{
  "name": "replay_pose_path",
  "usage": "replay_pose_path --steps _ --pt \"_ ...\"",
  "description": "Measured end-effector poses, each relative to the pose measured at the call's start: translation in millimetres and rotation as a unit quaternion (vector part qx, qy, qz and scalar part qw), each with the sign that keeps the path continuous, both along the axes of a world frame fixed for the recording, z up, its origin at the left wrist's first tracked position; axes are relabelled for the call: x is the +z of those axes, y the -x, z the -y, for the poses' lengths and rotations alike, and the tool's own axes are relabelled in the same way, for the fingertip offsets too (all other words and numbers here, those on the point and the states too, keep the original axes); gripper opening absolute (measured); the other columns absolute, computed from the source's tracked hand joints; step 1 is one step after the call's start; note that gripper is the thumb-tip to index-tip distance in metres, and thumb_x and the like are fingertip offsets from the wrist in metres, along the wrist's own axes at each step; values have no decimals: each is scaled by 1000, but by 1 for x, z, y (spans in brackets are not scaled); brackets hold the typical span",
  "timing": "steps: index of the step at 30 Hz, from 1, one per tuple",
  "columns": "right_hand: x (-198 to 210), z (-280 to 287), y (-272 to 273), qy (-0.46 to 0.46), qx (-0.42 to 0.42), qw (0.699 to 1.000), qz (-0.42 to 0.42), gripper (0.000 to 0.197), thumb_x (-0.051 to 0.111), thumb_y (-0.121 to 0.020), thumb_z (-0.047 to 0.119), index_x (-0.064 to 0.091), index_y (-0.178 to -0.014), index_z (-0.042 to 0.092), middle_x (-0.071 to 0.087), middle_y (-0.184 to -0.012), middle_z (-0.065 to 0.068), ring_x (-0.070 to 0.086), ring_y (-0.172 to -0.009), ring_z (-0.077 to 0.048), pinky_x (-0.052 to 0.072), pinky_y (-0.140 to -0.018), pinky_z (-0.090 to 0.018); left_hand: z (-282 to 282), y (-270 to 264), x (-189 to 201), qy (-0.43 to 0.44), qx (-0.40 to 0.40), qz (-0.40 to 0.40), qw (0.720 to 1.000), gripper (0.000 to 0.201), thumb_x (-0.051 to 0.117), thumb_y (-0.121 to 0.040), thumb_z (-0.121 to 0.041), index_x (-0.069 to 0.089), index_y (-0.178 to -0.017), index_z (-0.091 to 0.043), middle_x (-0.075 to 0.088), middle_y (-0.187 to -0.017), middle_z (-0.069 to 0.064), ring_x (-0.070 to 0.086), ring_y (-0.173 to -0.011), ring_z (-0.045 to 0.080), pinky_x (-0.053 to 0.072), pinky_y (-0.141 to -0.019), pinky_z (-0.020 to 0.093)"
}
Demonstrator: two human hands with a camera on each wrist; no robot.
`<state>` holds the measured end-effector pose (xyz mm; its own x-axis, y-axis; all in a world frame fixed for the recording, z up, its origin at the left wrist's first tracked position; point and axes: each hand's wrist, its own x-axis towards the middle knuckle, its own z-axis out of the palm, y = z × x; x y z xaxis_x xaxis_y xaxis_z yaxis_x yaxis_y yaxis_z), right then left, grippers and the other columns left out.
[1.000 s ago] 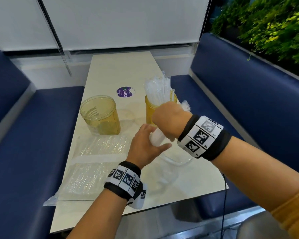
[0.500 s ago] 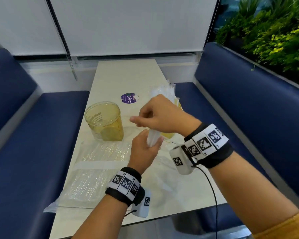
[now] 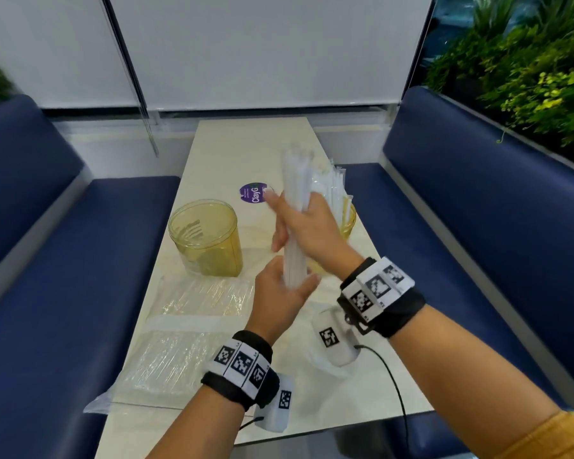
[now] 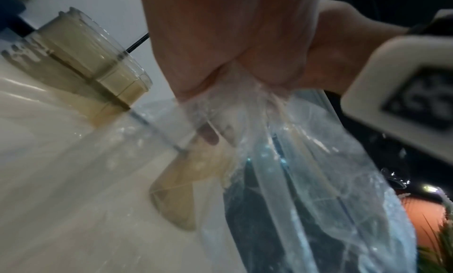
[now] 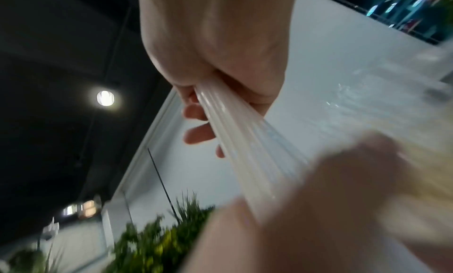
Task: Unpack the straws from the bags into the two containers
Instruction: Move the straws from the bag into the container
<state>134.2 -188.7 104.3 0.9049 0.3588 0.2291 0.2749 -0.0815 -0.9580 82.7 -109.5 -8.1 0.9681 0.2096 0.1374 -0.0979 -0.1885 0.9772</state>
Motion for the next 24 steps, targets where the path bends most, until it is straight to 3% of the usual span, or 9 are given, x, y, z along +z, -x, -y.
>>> replay_pose_path --steps 3,5,8,13,16,19,22,24 --pt "56 15 -28 -113 -32 993 24 44 63 -97 33 50 -60 12 45 -46 -4 47 -41 -22 51 -56 -45 0 -1 -6 3 -1 -5 1000 25 83 -81 -23 66 -98 -15 70 -103 -2 69 -90 15 56 -74 22" --pt "89 28 -52 -182 -65 980 53 38 62 -97 32 49 -67 14 44 -47 -1 44 -43 -19 48 -54 -41 -1 2 -7 4 -13 -1 1000 24 84 -81 -22 68 -99 -20 68 -107 -14 70 -96 11 59 -81 31" --pt "108 44 -87 -216 -113 963 115 31 60 -98 31 50 -73 15 44 -49 1 44 -44 -18 45 -52 -37 -4 7 -8 5 -16 7 1000 27 84 -81 -22 68 -103 -22 66 -108 -20 70 -97 9 61 -79 39" --pt "60 44 -131 -106 -151 978 95 34 60 -97 39 51 -73 17 48 -51 1 48 -46 -14 45 -53 -30 -8 9 -5 -5 -9 25 1000 29 82 -83 -16 69 -109 -19 63 -112 -14 68 -97 6 60 -77 31" --pt "15 42 -143 -5 -162 986 32 44 58 -96 47 62 -77 8 63 -66 -5 60 -59 -10 51 -67 -24 -11 11 -2 -10 -8 33 999 29 81 -84 -14 70 -111 -18 63 -113 -12 68 -98 6 59 -75 26" --pt "-25 44 -149 102 -149 983 -7 51 55 -97 50 72 -80 5 71 -76 2 63 -74 -8 48 -83 -29 -18 12 -3 -14 3 37 999 29 79 -85 -12 70 -112 -16 63 -113 -9 68 -97 6 58 -73 22" --pt "-37 46 -150 156 -154 975 -23 39 69 -90 43 74 -96 4 70 -88 -1 64 -83 -15 48 -75 -27 -24 13 -6 -15 13 38 999 29 79 -85 -11 71 -113 -15 63 -114 -5 68 -97 5 55 -70 17" --pt "-35 46 -152 149 -191 970 12 37 79 -81 35 72 -98 2 72 -91 -7 68 -84 -18 56 -73 -30 -26 14 -6 -17 17 37 999 30 79 -85 -11 71 -113 -15 64 -114 -5 67 -98 5 54 -69 16"
